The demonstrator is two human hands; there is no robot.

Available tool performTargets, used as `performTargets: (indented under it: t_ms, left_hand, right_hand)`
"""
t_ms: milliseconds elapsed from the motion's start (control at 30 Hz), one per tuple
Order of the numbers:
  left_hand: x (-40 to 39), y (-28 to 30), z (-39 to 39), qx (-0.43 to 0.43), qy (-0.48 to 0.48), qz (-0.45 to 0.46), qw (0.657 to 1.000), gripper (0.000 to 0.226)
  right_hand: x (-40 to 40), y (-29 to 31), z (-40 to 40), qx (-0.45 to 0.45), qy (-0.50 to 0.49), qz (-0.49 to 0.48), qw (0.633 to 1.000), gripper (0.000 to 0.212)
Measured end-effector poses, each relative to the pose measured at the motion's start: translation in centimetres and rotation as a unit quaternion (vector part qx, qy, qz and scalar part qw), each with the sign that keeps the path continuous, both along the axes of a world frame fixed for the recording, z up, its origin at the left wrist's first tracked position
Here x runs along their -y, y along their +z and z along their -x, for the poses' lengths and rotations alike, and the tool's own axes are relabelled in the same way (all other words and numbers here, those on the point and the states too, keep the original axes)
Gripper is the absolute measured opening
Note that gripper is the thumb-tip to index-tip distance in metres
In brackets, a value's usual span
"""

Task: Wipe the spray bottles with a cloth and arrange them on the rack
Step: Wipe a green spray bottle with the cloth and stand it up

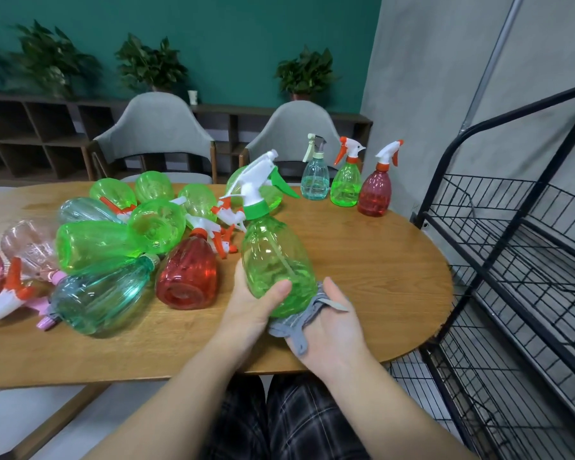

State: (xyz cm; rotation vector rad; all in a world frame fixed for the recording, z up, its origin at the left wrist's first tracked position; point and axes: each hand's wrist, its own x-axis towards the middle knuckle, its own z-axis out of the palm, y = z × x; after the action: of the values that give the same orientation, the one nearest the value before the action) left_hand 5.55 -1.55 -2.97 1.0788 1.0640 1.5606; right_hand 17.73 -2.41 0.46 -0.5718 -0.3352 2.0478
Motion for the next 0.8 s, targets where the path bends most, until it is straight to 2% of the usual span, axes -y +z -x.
performTargets:
  t_ms: [67,167,233,333,400,600,800]
  left_hand:
    - [-0.1,0.5,0.1,-0.013,0.013,-0.013,1.000,0.075]
    - [-0.2,1.1,1.1,-0.044,0.049,-0.019,0.998,0.088]
    - [0.0,1.3,1.7,-0.054,0.058,-0.017,0.997,0.084]
    - [0.1,1.3,2.3,-0.036,0.060,-0.015,0.997,0.069]
    - [0.1,1.2,2.6,-0.019,0.060,-0.018,0.998,0.075]
    - [0.6,1.0,2.3,-0.033,0.032,-0.015,0.999,0.081]
    - [0.4,0.0,2.8,-0.011,0.027,0.002,1.000,0.072]
  right_hand:
    - [0.4,0.1,-0.1,0.010,0.026,0.010,1.000,0.054]
    - [1.0,0.2,0.0,0.021,0.041,0.029,0.999,0.049]
    - [1.1,0.1,-0.5,0.055,0.042,0.040,0.997,0.045]
    - [0.5,0.2,-1.7,0.082,0.028,0.054,0.995,0.039]
    - [0.1,0.5,-2.1,0.077,0.010,0.061,0.995,0.037]
    - [0.1,1.5,-1.4,0.010,0.043,0.054,0.998,0.060]
    - [-0.5,1.4,-0.2,0.047,-0.049,0.040,0.997,0.047]
